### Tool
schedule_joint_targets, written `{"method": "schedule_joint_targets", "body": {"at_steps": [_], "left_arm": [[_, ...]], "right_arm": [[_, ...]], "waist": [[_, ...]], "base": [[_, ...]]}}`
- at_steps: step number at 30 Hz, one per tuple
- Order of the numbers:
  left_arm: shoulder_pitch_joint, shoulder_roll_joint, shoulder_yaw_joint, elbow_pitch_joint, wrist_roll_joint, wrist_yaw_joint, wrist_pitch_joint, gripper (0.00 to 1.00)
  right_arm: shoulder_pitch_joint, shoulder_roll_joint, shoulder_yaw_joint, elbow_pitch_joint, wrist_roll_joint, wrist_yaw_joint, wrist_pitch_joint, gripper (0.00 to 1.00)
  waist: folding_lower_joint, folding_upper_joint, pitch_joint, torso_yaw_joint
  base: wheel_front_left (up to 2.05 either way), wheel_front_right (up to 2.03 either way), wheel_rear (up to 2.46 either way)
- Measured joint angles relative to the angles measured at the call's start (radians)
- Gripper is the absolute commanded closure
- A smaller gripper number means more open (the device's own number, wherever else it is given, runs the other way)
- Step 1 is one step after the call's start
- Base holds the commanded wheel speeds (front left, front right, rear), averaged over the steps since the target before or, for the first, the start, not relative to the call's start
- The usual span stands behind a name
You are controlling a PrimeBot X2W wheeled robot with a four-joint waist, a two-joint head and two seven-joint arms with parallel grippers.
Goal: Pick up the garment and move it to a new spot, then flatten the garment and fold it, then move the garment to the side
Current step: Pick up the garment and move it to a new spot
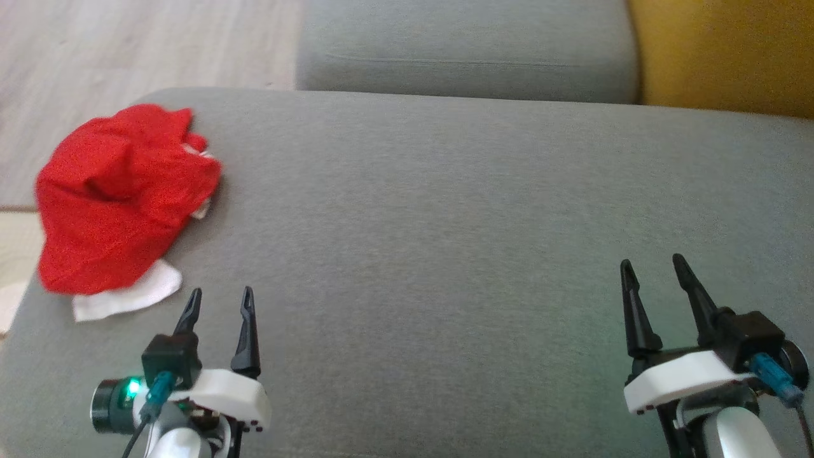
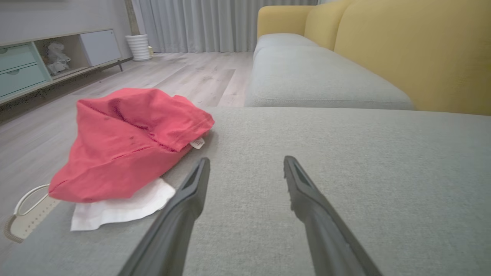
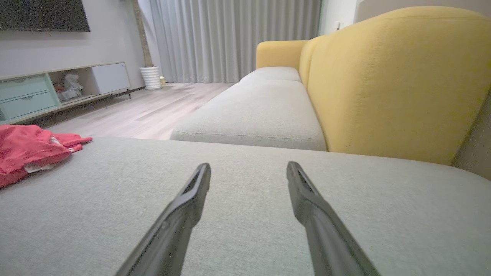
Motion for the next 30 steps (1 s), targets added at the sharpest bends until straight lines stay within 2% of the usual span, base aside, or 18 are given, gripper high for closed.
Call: {"method": "schedule_joint_targets", "body": {"at_steps": [16,21,30], "left_arm": [[-0.013,0.000,0.030,-0.013,0.012,-0.017,0.000,0.00],[-0.013,-0.001,0.032,-0.013,0.021,-0.025,0.000,0.00],[-0.015,-0.014,0.036,-0.013,0.030,-0.031,0.000,0.00]], "right_arm": [[0.020,0.001,0.019,-0.053,0.021,0.000,0.018,0.00],[0.020,0.001,0.022,-0.054,0.021,0.000,0.019,0.00],[0.020,0.001,0.022,-0.054,0.021,0.000,0.019,0.00]], "waist": [[0.0000,0.0000,0.005,0.253],[0.0000,0.0000,0.006,0.291],[0.0000,0.0000,0.008,0.311]], "base": [[0.00,0.00,0.00],[0.00,0.00,0.00],[0.00,0.00,0.00]]}}
